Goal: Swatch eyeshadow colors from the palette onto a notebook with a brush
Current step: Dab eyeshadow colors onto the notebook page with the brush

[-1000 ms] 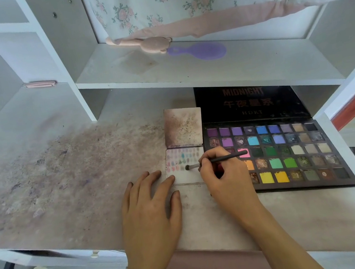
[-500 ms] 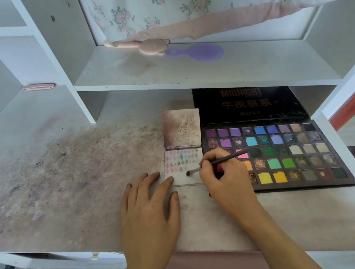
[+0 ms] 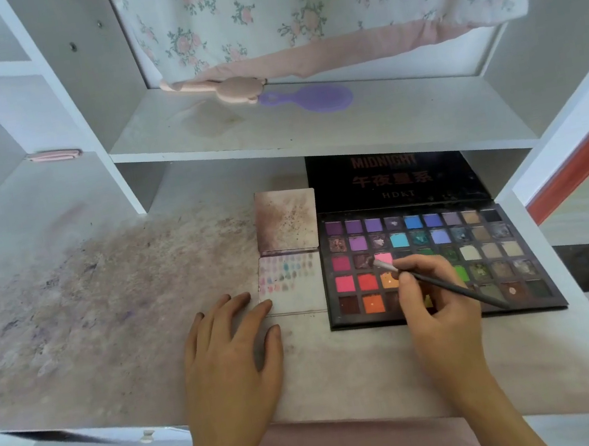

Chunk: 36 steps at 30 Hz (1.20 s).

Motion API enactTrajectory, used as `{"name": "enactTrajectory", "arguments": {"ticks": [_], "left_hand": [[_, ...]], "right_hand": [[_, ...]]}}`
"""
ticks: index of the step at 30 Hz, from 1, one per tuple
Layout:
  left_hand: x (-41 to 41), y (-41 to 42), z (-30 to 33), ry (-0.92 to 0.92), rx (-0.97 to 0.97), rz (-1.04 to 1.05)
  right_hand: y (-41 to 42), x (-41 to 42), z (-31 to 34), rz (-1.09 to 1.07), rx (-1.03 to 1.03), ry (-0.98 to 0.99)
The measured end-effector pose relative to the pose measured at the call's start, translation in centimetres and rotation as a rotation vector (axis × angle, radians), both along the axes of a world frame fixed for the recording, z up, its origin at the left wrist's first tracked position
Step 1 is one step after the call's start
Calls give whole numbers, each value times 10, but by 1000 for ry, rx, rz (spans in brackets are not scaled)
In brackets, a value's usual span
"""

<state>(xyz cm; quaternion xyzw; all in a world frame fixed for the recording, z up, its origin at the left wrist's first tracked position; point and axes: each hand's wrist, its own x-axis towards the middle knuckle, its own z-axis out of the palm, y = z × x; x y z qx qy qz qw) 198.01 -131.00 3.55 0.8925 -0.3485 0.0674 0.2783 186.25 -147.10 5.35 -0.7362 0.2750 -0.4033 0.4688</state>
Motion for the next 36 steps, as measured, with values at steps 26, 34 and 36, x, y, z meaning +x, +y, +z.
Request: {"name": "enactTrajectory", "arguments": {"ticks": [26, 34, 36], "left_hand": [[-39, -50, 0, -9, -33, -58], [-39, -50, 0, -2, -30, -56], [-39, -50, -1, 7, -29, -58]], "right_hand": [[-56, -56, 0, -128, -73, 211], [-57, -55, -1, -148, -92, 192], [-57, -55, 0, -158, -89, 183]]}}
